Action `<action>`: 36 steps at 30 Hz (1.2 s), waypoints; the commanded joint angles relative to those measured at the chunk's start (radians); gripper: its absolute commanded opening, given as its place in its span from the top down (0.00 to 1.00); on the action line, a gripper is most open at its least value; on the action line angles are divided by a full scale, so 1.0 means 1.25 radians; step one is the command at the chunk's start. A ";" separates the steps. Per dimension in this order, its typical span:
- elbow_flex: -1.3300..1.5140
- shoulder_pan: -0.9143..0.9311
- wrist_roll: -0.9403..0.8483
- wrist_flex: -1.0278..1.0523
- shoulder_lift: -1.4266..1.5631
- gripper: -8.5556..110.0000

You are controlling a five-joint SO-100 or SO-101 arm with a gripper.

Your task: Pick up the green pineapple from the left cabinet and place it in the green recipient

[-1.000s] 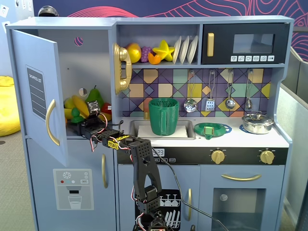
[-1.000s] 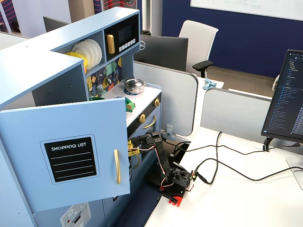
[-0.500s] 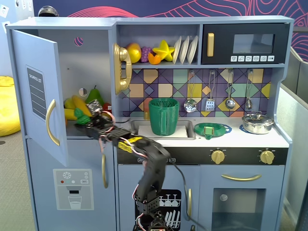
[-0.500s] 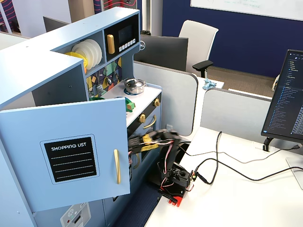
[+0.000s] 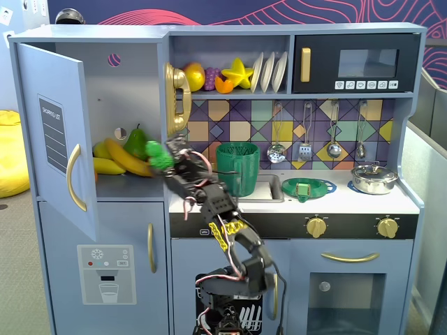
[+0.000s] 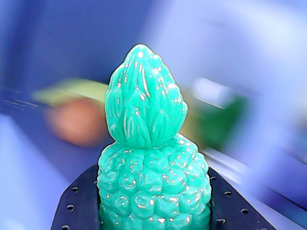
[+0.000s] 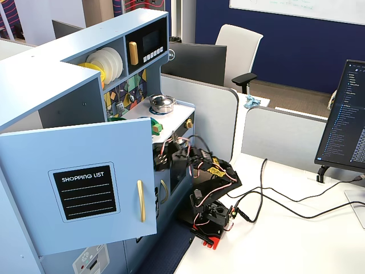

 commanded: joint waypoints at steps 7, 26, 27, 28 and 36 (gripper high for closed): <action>-0.137 0.391 0.157 -0.032 -0.097 0.93; -0.549 0.526 0.242 -0.205 -0.702 0.93; -0.562 0.520 0.239 -0.207 -0.720 0.93; -0.578 0.517 0.236 -0.209 -0.739 0.93; -0.612 0.506 0.245 -0.216 -0.806 0.77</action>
